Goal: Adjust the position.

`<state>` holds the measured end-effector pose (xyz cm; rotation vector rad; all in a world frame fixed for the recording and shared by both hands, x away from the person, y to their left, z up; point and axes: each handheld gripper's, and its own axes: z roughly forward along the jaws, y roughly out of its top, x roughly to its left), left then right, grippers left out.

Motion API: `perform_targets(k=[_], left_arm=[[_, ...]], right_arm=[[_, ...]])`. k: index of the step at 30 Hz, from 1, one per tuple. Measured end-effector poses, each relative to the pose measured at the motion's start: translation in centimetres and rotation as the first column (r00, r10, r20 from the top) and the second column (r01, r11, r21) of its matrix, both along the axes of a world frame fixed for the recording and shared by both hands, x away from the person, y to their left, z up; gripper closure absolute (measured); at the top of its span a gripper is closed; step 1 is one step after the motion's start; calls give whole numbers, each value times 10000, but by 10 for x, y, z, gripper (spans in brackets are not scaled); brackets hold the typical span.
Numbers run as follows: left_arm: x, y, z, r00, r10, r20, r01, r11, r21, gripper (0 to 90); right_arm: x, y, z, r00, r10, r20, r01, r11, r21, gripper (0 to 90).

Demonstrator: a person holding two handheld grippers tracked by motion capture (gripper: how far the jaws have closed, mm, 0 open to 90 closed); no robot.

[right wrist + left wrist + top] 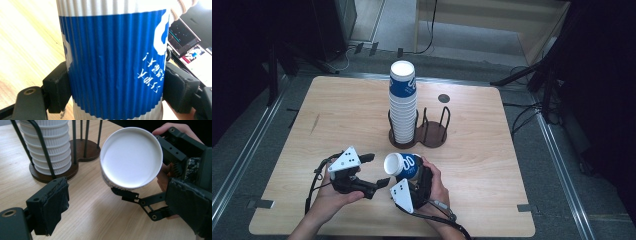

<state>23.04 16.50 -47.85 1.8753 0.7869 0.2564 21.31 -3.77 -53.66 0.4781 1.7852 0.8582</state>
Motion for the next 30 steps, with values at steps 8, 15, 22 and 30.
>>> perform_targets(k=[8, 15, 22, 30], left_arm=[[-1, -4, -1, 9996, -269, -60, 270, 9996, 61, 66], [-2, -7, 0, 9986, -517, -140, 518, 9986, 81, 73], [-3, -10, 0, 9979, -621, -190, 621, 9981, -12, 128], [-4, -11, -1, 9969, -754, -226, 754, 9972, 10, 187]], right_arm=[[-7, 7, 0, 9990, 430, 99, -428, 9989, -180, 195], [-11, 11, -1, 9973, 716, 179, -710, 9969, -326, 195], [-14, 14, -1, 9949, 977, 245, -966, 9945, -404, 195], [-17, 16, -2, 9930, 1140, 320, -1124, 9926, -464, 193]])
